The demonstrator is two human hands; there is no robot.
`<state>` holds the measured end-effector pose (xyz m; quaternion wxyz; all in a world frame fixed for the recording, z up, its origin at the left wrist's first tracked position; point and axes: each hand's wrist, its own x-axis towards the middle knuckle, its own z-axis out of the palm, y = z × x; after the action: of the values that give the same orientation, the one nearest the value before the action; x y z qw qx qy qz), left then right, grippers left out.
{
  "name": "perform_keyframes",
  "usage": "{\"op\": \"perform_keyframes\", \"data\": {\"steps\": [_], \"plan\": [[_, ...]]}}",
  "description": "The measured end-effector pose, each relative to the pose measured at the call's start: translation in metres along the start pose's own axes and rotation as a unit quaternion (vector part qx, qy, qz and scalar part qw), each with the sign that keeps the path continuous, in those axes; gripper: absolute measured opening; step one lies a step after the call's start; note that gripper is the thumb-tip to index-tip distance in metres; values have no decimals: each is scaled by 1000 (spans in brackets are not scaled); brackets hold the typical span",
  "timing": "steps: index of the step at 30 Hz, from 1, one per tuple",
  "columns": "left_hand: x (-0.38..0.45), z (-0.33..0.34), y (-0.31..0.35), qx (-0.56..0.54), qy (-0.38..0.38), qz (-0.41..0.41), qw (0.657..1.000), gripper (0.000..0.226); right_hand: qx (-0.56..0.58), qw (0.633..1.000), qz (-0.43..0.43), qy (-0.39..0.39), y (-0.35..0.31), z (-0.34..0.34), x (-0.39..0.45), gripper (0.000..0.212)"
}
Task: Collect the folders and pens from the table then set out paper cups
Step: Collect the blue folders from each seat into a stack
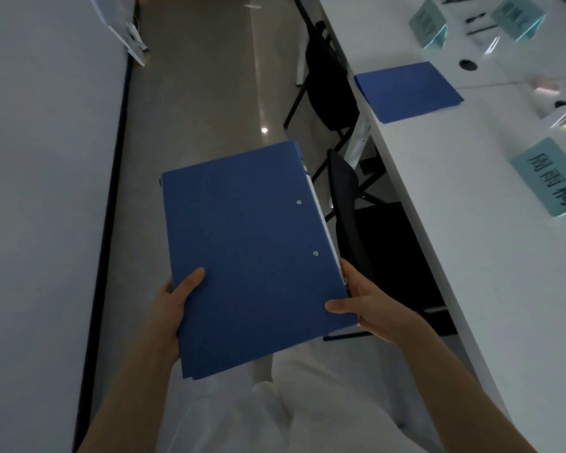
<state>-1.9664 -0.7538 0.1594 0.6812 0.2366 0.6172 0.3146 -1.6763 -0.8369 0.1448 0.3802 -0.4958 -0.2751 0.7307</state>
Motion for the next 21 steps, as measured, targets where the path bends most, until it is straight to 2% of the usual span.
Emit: {"op": "perform_keyframes", "data": {"steps": [2, 10, 12, 14, 16, 17, 19, 21], "plan": [[21, 10, 16, -5, 16, -2, 1000, 46, -3, 1000, 10, -8, -18, -7, 28, 74], [103, 63, 93, -12, 26, 10, 1000, 59, -1, 1000, 31, -5, -95, -53, 120, 70], [121, 75, 110, -14, 25, 10, 1000, 55, -5, 999, 43, 6, -114, -61, 139, 69], [138, 85, 127, -15, 22, 8, 1000, 50, -29, 998, 48, 40, -128, -67, 158, 52], [155, 91, 141, -15, 18, 6, 1000, 48, -107, 988, 31, 104, -145, -68, 177, 17], [167, 93, 149, -14, 17, 4, 1000, 49, -172, 975, 20, 142, -155, -69, 189, 10], [189, 97, 164, -12, 17, -2, 1000, 51, -301, 930, 12, 209, -168, -73, 214, 36], [211, 99, 181, -14, 11, -5, 1000, 51, -364, 897, 12, 249, -181, -76, 235, 43]]}}
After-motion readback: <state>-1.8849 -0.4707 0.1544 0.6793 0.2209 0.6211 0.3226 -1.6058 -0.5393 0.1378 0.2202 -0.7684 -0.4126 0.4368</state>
